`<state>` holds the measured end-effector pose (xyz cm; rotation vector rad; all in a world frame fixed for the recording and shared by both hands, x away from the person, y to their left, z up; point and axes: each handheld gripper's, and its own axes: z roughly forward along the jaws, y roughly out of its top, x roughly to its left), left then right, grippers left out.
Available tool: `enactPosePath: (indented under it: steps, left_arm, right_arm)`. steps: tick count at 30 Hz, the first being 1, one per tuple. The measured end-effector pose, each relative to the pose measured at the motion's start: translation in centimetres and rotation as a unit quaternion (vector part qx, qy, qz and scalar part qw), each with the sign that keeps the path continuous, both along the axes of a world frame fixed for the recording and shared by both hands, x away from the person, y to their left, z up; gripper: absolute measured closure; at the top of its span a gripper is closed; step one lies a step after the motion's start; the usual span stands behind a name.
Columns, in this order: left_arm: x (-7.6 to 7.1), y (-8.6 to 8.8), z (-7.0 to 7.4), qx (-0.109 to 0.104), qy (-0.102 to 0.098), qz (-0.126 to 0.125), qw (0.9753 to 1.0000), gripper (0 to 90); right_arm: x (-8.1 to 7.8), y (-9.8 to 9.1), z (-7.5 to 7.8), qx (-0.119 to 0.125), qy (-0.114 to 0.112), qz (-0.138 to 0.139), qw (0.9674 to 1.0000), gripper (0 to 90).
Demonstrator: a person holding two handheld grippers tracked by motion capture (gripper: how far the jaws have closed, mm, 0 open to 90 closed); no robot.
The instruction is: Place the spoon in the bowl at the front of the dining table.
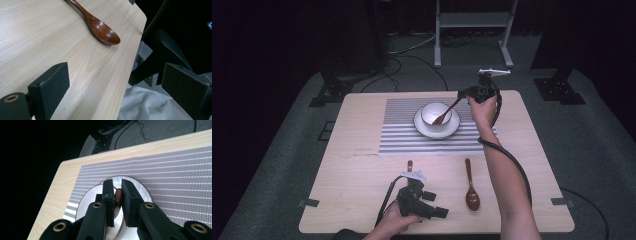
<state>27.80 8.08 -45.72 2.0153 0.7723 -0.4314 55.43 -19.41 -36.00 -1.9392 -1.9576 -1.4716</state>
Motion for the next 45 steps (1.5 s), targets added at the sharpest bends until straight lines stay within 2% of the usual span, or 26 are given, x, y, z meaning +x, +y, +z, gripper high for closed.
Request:
enactPosePath:
  steps: [19, 31, 45]
  left_arm:
    - [0.0, -0.3, -0.1, 0.002, 0.002, -0.001, 1.0000, 6.7]
    - [-0.1, -0.5, -0.2, 0.004, 0.003, -0.001, 1.0000, 6.7]
    - [0.0, -0.4, -0.1, 0.004, 0.004, 0.000, 1.0000, 6.7]
  right_arm:
    - [-0.8, -0.8, -2.1, 0.014, 0.032, 0.032, 0.9989, 69.0]
    - [-1.8, -1.5, -2.6, 0.003, 0.035, 0.048, 0.9982, 64.1]
    - [-2.8, -1.8, -2.9, 0.008, 0.042, 0.067, 0.9968, 57.7]
